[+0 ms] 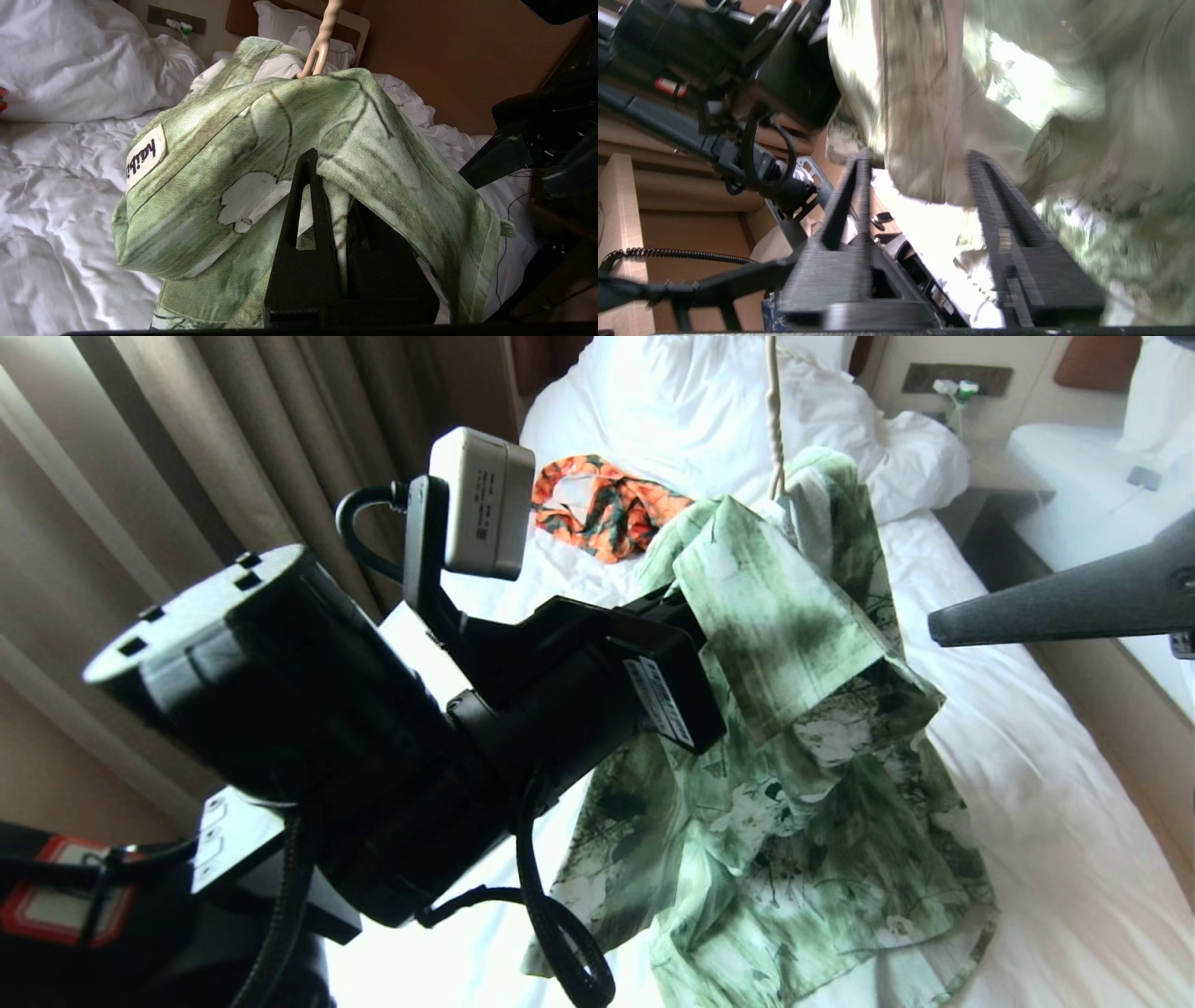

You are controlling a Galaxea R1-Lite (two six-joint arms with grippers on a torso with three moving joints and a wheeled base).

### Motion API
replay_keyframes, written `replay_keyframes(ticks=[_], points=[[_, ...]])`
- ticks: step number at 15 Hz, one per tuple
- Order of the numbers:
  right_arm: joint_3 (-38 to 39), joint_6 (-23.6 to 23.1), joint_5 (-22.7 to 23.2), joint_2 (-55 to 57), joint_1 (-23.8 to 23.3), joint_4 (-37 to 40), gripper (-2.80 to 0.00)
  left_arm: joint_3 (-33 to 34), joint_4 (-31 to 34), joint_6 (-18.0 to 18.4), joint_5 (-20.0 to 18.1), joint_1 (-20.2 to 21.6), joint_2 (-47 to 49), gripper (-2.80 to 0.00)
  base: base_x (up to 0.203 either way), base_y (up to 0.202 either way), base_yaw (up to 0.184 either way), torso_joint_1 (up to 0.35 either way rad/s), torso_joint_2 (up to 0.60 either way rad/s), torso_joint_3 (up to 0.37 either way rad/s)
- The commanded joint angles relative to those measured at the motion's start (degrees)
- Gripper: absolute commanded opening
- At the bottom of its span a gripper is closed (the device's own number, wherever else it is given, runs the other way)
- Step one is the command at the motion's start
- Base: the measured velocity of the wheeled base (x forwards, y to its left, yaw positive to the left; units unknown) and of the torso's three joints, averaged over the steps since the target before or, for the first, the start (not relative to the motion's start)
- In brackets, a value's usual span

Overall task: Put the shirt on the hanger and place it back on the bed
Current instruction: Hook the other side of the shirt onto the hanger, then take the clothes hanger out of the clothes

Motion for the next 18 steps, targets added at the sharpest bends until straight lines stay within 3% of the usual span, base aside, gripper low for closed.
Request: replay_keyframes(ticks=[1,6,7,8,13,15,18], points=[[-0.5,0.1,0.1,-2.5,0.0,1.3,0.0,-0.1,-0.3,0.0,0.0,-0.4,-1.0,-2.8,0.0,0.0,0.0,0.0,0.0,0.0],[-9.4,0.0,0.0,-3.4,-2.4,2.5,0.0,-0.8,-0.3,0.0,0.0,-2.1,-0.9,-2.8,0.0,0.0,0.0,0.0,0.0,0.0],[-11.5,-0.1,0.0,-3.3,-3.1,2.6,-0.89,-0.9,-0.1,0.0,-0.1,-2.1,-0.9,-2.8,0.0,0.0,0.0,0.0,0.0,0.0],[-13.0,-0.4,0.0,-3.1,-4.0,2.7,-2.8,-1.0,-0.1,0.0,-0.1,-2.2,-0.7,-2.8,0.0,0.0,0.0,0.0,0.0,0.0],[-19.4,-8.1,-5.9,2.0,-4.3,8.2,-2.8,-3.0,2.3,-0.1,-0.5,-2.4,-0.1,-2.8,0.0,0.0,0.0,0.0,0.0,0.0],[-19.6,-12.9,-7.4,2.7,-2.7,8.1,-2.8,-3.7,2.6,-0.1,-0.5,-2.4,0.3,-2.8,0.0,0.0,0.0,0.0,0.0,0.0],[-19.7,-17.8,-14.5,4.2,1.2,6.4,-2.8,-4.0,5.0,-0.2,-0.7,-2.4,0.3,-2.8,0.0,0.0,0.0,0.0,0.0,0.0]])
